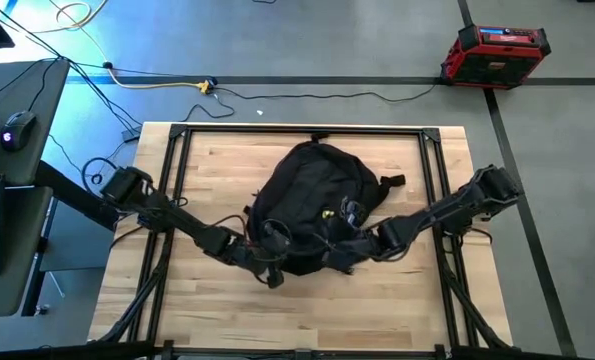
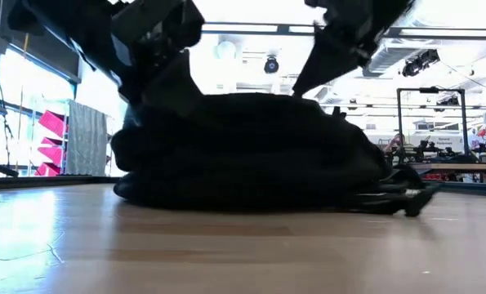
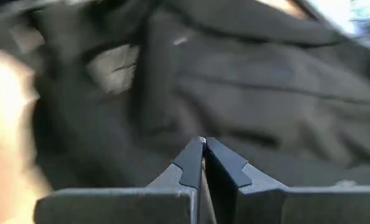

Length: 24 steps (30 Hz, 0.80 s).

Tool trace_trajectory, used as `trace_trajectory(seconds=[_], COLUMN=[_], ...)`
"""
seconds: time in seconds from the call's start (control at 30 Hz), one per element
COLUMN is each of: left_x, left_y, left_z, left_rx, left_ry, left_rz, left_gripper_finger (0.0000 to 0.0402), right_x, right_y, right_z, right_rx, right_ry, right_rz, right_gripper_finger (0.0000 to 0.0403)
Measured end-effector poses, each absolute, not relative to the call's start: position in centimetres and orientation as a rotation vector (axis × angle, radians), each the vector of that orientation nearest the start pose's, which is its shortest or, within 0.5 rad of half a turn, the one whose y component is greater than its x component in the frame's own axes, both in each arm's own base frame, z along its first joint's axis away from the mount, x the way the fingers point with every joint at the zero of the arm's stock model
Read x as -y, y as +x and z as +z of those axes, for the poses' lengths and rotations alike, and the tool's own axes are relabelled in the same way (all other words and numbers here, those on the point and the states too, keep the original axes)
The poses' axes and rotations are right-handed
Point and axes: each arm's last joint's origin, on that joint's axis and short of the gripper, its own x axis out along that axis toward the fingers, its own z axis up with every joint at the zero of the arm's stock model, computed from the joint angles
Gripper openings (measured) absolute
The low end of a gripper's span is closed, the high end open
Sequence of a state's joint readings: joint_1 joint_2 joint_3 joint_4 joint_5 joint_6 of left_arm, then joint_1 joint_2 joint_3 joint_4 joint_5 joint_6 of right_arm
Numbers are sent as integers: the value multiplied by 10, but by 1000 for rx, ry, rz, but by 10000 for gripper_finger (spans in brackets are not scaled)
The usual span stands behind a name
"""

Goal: Unpack backpack
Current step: Open the backpack

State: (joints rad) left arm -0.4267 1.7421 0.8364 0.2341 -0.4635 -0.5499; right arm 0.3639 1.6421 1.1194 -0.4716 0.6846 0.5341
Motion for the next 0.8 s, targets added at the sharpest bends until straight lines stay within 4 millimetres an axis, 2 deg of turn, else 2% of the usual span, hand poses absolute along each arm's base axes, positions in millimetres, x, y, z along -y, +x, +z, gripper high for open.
trace_trajectory(seconds=[0.17,0.3,0.4,0.53,0.63,0.8], left_x=[141,157,169,180,186,198], left_y=[331,340,343,343,344,342], left_z=[143,153,163,172,181,200], left_rx=[-534,-518,-495,-499,-543,-684], left_ry=[-274,-169,-101,-72,-11,143], left_rz=[101,48,11,-27,-49,-82], left_gripper_finger=[0,0,1,16,37,89], right_x=[-69,-65,-79,-108,-130,-158], right_y=[328,331,328,317,304,279], right_z=[227,231,233,232,229,227], right_rx=[-771,-762,-758,-762,-776,-730], right_ry=[-11,-34,-55,-57,-64,-141], right_rz=[-510,-474,-432,-368,-356,-446], right_gripper_finger=[0,0,0,0,0,0])
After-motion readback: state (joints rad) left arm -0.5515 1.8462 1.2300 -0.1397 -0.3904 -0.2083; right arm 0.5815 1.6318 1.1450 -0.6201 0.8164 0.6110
